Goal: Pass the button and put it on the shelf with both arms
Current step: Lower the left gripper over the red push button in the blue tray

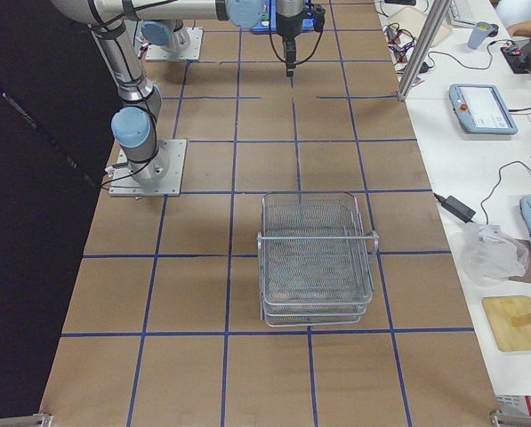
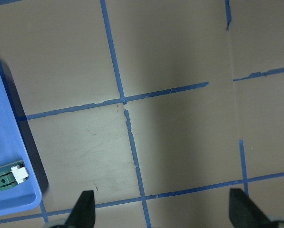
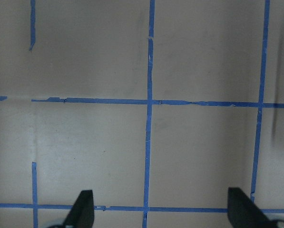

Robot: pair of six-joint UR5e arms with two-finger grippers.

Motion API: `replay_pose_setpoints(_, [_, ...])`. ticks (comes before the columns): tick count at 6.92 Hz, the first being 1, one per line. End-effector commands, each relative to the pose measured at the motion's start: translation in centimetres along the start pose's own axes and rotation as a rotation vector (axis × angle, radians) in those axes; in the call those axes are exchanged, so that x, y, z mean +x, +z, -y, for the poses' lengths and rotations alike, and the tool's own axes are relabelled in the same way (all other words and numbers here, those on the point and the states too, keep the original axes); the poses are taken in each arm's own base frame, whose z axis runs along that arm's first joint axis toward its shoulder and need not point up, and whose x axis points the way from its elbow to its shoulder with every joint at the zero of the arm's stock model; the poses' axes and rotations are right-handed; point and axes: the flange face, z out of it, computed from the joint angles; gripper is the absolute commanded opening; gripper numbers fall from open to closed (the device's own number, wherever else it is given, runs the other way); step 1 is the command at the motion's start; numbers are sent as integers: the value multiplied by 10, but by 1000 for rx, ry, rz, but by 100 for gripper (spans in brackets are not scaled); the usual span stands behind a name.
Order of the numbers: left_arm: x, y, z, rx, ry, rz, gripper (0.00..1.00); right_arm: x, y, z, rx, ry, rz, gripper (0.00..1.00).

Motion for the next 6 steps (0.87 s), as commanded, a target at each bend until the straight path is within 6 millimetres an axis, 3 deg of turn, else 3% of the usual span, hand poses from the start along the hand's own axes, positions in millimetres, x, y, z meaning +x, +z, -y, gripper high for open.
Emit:
replay_pose_setpoints(1, [-8,4,0,-14,-29,8,100,11,2,4,-8,50,4,100])
replay_pose_setpoints(2, [-32,12,7,-20,-72,-1,100,15,1,5,-8,56,-2,100])
replay_pose_setpoints(4, [-127,49,22,-9,-224,-12,100,14,4,4,-13,113,-5,100])
replay_pose_setpoints(6, [-225,105,25,-31,-310,-29,100,13,7,4,-22,136,-7,100])
